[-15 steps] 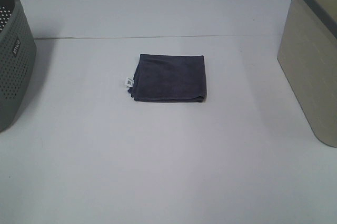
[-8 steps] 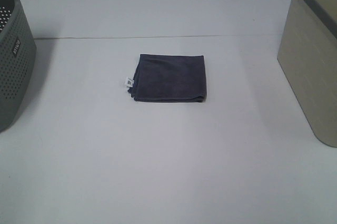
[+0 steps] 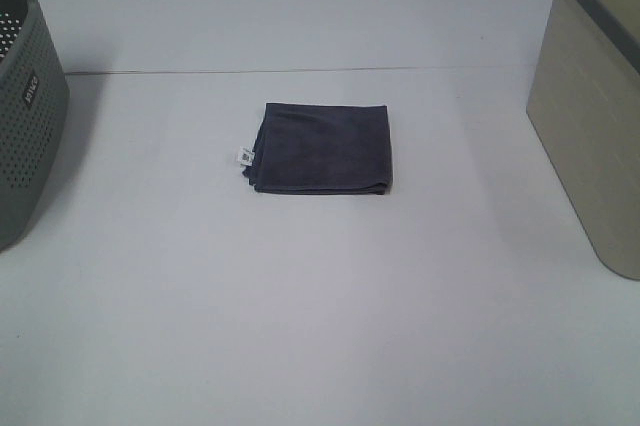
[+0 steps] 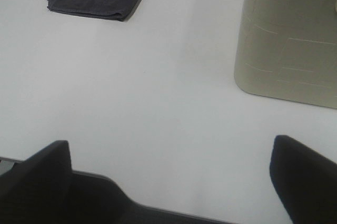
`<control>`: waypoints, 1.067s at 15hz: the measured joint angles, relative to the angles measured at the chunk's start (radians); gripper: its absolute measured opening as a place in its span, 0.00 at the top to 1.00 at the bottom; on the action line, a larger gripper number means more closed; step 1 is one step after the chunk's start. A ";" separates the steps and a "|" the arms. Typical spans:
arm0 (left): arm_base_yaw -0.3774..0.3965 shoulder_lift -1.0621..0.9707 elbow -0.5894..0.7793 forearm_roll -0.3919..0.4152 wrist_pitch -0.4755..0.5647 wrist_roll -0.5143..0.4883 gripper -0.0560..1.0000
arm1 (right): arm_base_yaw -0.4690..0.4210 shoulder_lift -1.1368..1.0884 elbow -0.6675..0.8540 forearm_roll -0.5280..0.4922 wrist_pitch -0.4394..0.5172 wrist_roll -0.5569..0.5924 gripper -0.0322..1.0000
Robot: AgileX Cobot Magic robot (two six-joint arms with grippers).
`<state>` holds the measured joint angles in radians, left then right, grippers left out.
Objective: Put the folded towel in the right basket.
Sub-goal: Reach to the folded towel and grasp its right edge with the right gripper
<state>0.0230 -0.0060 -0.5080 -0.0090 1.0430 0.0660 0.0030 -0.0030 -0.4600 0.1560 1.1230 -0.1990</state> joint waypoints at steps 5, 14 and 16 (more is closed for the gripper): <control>0.000 0.000 0.000 0.000 0.000 0.000 0.01 | 0.000 0.000 0.000 0.000 0.000 0.000 0.02; 0.000 0.000 0.000 0.000 0.000 0.000 0.01 | 0.000 0.032 -0.008 -0.012 0.010 0.011 0.02; 0.000 0.000 0.000 0.000 0.000 0.000 0.01 | 0.000 0.355 -0.155 -0.002 0.098 0.064 0.02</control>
<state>0.0230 -0.0060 -0.5080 -0.0090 1.0430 0.0660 0.0030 0.3520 -0.6150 0.1540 1.2210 -0.1350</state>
